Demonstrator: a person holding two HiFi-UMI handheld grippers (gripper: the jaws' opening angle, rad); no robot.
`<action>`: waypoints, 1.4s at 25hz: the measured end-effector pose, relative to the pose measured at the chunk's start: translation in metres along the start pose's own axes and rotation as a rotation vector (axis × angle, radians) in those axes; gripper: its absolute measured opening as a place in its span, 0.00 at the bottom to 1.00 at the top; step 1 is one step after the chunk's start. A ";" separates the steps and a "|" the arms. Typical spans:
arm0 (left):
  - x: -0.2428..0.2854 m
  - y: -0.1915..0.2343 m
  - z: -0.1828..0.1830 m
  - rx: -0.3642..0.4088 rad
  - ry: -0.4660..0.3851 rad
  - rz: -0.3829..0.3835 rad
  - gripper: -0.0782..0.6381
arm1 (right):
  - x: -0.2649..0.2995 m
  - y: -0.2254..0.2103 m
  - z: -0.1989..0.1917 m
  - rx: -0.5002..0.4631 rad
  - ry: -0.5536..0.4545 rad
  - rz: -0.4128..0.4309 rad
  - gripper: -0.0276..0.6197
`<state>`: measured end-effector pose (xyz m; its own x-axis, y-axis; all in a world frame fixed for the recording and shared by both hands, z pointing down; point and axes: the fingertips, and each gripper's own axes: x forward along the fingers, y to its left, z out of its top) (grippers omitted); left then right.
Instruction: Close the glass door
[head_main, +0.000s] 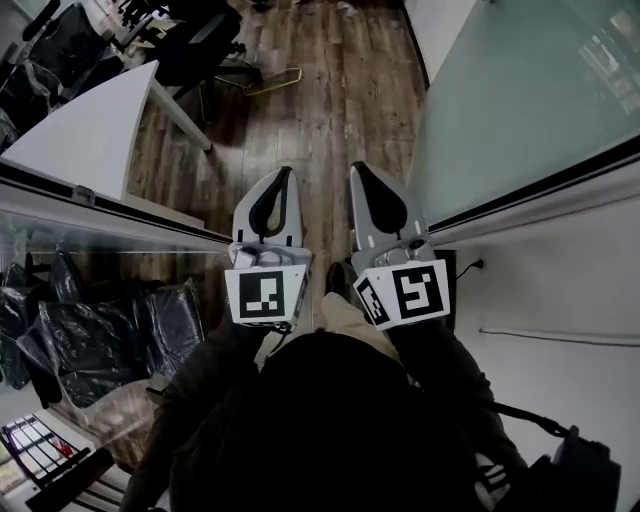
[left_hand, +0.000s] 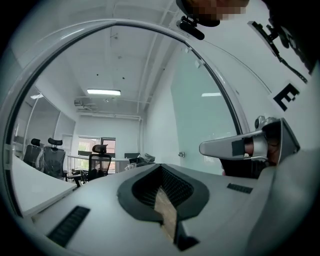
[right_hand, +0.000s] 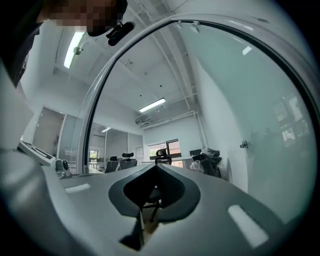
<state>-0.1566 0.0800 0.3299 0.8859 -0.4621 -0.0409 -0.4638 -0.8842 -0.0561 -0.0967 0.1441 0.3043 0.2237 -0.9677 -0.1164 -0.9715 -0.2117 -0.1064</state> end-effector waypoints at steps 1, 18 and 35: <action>0.020 0.002 0.002 -0.004 0.002 0.011 0.10 | 0.014 -0.014 0.001 0.004 -0.002 0.003 0.05; 0.246 0.057 -0.006 -0.015 0.030 0.018 0.10 | 0.199 -0.155 -0.012 0.008 0.009 -0.022 0.05; 0.451 0.162 -0.031 -0.034 0.006 -0.117 0.10 | 0.412 -0.237 -0.029 -0.007 0.027 -0.118 0.05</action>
<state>0.1679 -0.2735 0.3330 0.9339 -0.3562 -0.0301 -0.3569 -0.9337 -0.0266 0.2231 -0.2089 0.3104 0.3346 -0.9392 -0.0769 -0.9390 -0.3255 -0.1109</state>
